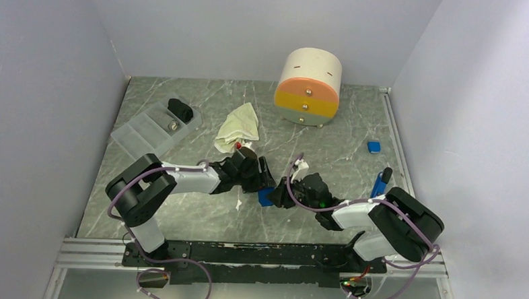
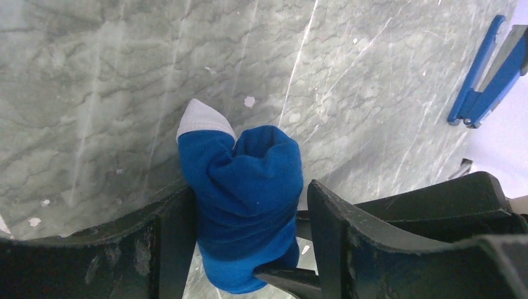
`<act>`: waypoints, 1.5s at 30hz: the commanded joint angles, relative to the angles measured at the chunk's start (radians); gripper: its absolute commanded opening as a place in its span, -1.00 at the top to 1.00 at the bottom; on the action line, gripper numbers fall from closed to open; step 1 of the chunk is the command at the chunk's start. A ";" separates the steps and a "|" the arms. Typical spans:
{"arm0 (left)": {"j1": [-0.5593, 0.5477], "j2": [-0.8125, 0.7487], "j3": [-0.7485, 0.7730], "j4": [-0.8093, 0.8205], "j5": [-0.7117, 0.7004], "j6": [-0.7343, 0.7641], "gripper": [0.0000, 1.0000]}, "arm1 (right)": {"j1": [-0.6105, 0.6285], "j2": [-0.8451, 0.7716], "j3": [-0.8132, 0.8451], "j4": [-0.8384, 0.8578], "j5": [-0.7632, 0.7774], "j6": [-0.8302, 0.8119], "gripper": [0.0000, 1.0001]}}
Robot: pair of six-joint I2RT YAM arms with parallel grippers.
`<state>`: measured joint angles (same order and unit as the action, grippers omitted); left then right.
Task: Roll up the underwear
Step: Roll the underwear to the center of the board, then pick up the underwear from the center of the board.
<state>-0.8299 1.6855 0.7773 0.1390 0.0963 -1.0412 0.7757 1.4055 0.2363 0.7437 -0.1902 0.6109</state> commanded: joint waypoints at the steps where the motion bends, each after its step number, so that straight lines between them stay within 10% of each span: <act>1: -0.056 0.097 -0.016 -0.259 -0.089 0.082 -0.38 | 0.007 -0.026 -0.029 0.005 0.035 0.019 0.27; 13: -0.069 0.121 0.070 -0.291 -0.063 0.187 0.90 | -0.018 -0.177 -0.006 -0.145 0.004 0.027 -0.07; 25: 0.003 0.040 0.192 -0.391 -0.028 0.366 0.90 | -0.047 -0.584 0.099 -0.645 0.298 -0.056 -0.45; 45: 0.568 -0.157 0.460 -0.745 0.021 0.631 0.90 | -0.068 -0.491 0.302 -0.799 0.327 -0.117 -0.42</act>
<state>-0.4049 1.5616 1.1477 -0.5156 0.1062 -0.4976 0.7181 0.8936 0.4969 -0.0555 0.1638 0.5194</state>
